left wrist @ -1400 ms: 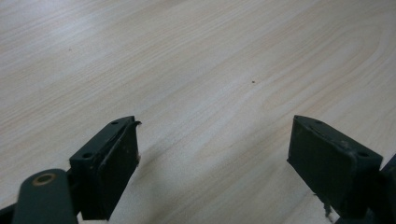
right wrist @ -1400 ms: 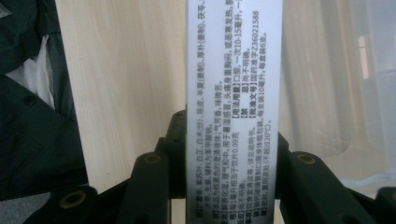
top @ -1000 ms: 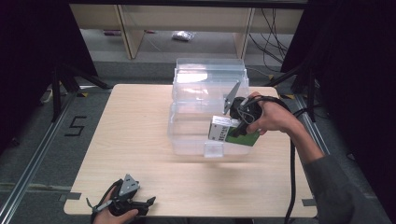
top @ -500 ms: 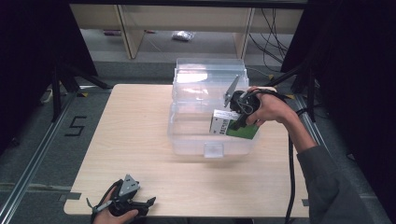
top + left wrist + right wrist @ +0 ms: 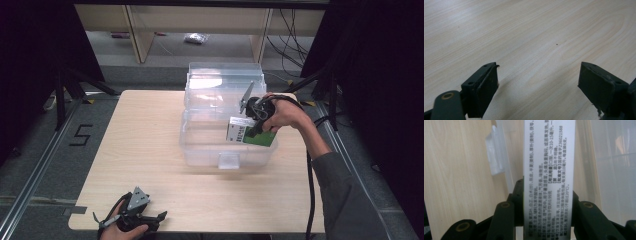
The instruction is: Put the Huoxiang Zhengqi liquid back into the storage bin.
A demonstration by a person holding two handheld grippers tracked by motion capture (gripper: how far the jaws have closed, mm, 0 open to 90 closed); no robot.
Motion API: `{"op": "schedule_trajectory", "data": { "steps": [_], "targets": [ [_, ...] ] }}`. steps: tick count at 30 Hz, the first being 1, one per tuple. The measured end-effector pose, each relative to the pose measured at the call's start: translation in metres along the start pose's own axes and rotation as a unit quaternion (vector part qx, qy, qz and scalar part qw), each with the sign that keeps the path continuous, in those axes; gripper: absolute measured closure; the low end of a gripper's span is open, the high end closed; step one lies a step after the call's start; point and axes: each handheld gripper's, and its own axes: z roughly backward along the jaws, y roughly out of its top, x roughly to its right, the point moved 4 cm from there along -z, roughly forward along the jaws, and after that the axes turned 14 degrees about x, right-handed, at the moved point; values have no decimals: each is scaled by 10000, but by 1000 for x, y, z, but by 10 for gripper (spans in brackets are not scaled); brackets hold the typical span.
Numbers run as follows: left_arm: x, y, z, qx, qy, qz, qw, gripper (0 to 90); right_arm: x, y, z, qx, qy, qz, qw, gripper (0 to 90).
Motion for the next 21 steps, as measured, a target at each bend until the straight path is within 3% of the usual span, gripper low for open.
{"op": "schedule_trajectory", "data": {
  "steps": [3, 5, 7, 8, 9, 10, 12, 13, 16, 18, 21],
  "targets": [
    [0, 0, 0, 3, 8, 15, 10000, 156, 5, -4, -4, -145, -62, 79, 9998, 649],
    [0, 0, 0, -13, 6, -11, 10000, 156, 2, -5, -8, -95, -22, -106, 9999, 649],
    [-1, 0, 1, -106, 23, -122, 9999, 156, 4, -7, -12, -133, -44, -33, 9999, 648],
    [-1, 0, 1, -60, 25, -105, 9999, 156, 6, -9, -14, -233, -20, 136, 9996, 648],
    [-1, 0, 1, -75, 35, -120, 9999, 156, 6, -10, -15, -299, -15, 107, 9995, 648],
    [-2, 0, 1, -73, 21, -112, 9999, 156, 6, -11, -17, -313, -46, 61, 9995, 648],
    [-2, 0, 2, -91, -1, -96, 9999, 156, 10, -13, -21, -214, 6, 203, 9996, 648],
    [-1, 0, 1, -61, 7, -67, 10000, 156, 9, -14, -22, -241, -41, 69, 9997, 648],
    [-1, 0, 1, -58, -13, -99, 9999, 156, 9, -19, -26, -325, -9, -33, 9995, 647],
    [-1, 0, 1, -99, -12, -103, 9999, 156, 11, -21, -29, -272, 25, 76, 9996, 647],
    [-1, 0, 0, -78, 24, -112, 9999, 156, 10, -25, -31, -354, 10, -68, 9993, 647]
  ]
}}
